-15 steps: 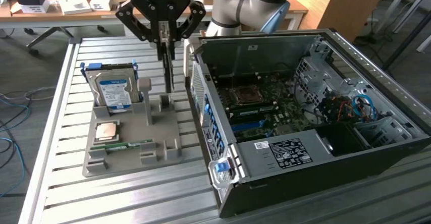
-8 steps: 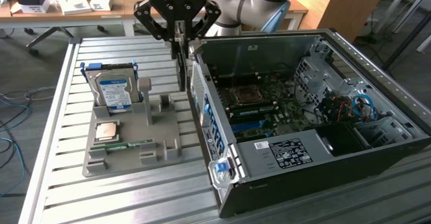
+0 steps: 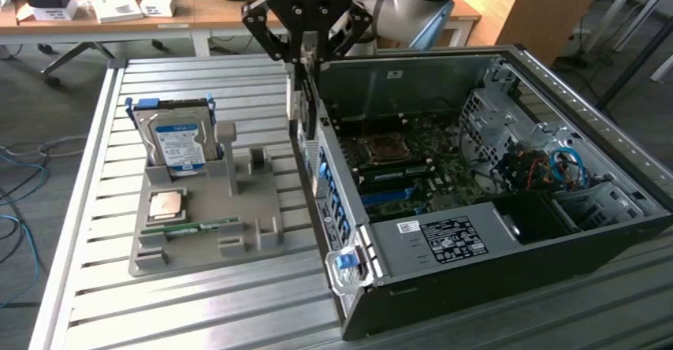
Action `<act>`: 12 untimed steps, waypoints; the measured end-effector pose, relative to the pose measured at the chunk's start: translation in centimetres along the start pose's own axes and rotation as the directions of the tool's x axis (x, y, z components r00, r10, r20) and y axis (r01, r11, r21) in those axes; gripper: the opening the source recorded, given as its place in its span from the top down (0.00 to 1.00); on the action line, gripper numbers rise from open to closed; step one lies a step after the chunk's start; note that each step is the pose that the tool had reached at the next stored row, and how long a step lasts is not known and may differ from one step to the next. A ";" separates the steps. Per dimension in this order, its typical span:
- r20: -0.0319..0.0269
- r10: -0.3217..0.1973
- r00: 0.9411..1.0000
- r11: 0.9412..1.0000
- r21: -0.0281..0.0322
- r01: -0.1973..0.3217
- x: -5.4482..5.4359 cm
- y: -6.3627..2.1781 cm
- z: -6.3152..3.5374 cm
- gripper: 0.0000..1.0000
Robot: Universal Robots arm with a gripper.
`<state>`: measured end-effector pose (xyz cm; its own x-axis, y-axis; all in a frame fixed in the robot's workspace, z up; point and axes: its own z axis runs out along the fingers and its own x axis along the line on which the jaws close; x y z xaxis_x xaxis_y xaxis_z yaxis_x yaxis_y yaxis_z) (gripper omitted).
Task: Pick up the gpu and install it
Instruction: 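Pick up the gpu and move the gpu toward the slot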
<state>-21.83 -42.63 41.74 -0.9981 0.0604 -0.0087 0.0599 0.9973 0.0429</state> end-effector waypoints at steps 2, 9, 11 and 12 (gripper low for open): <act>0.000 0.000 1.000 1.000 0.000 0.000 -0.6 0.04 0.01 0.74; 0.000 0.000 1.000 1.000 -0.005 0.000 -3.0 0.18 0.03 0.74; 0.000 0.000 1.000 1.000 -0.007 0.000 -3.8 0.23 0.04 0.74; -0.001 0.000 1.000 1.000 -0.007 0.000 -4.2 0.25 0.05 0.74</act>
<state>-17.58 -42.63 41.74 -0.9981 0.0603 -0.0081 0.0598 0.9969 0.0503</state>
